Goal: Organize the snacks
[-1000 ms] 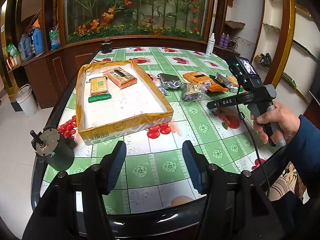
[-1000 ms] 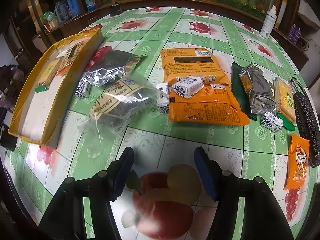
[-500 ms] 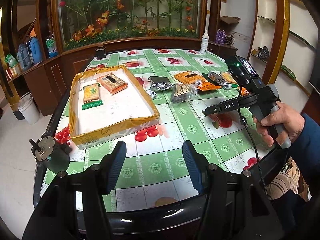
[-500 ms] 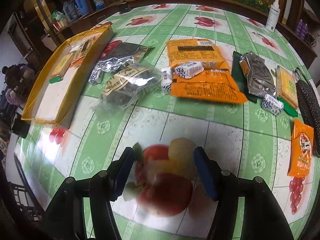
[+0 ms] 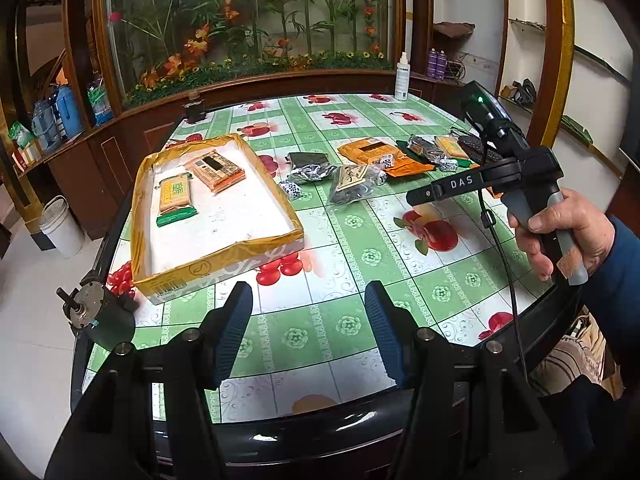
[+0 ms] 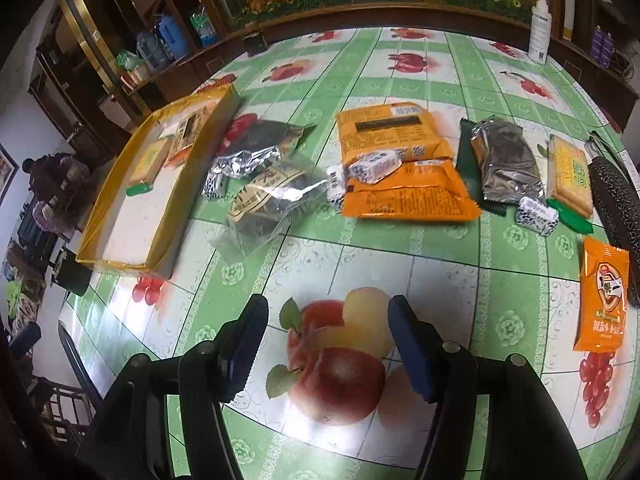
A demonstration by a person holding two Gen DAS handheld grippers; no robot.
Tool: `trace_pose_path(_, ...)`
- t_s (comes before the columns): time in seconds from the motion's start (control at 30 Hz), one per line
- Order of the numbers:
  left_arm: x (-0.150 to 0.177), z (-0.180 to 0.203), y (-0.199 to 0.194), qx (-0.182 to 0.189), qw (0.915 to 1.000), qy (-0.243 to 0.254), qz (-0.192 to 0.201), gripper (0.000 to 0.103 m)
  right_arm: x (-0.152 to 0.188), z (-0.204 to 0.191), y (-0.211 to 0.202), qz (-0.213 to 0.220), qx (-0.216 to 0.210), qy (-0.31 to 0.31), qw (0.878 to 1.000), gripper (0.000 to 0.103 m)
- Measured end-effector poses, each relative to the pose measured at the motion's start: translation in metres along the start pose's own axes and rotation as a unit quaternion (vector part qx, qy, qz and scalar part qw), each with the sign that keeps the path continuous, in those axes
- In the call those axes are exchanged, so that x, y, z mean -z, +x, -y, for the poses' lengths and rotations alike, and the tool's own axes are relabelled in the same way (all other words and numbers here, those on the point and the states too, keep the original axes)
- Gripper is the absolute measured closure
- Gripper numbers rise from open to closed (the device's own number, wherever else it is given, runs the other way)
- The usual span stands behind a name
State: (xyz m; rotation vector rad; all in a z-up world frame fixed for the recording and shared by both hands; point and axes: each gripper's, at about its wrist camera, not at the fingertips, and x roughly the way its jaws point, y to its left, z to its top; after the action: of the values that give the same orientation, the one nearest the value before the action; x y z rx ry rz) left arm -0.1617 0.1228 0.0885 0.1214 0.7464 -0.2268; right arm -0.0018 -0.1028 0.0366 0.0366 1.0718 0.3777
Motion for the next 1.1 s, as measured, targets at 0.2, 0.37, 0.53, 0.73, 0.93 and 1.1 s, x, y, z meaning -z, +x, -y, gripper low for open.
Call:
trace_pose_path(0.2,-0.003,0.009,0.008,0.002,0.9999,0.005,-0.009,0.046,0.003,0.011,-0.006,0.010,-0.005,0.012,1.000,0.039)
trace_pose_path(0.37,-0.005,0.020,0.010,0.000,0.9997,0.019,-0.014,0.046,0.005,0.025,-0.013,0.017,-0.007,0.023,1.000,0.039)
trace_pose_path(0.53,-0.008,0.025,0.010,0.000,0.9996,0.021,-0.018,0.046,0.005,0.031,-0.019,0.028,-0.013,0.029,0.999,0.039)
trace_pose_path(0.73,-0.012,0.028,0.019,0.016,0.9995,0.014,-0.022,0.046,0.016,0.040,-0.038,0.048,-0.021,0.023,0.998,0.039)
trace_pose_path(0.93,-0.025,0.037,0.047,0.053,0.9978,0.002,-0.039,0.046,0.037,0.075,-0.075,0.090,-0.010,0.044,0.995,0.039)
trace_pose_path(1.1,-0.043,0.064,0.075,0.072,0.9953,0.025,-0.060,0.046,0.049,0.109,-0.094,0.111,-0.004,0.064,0.992,0.037)
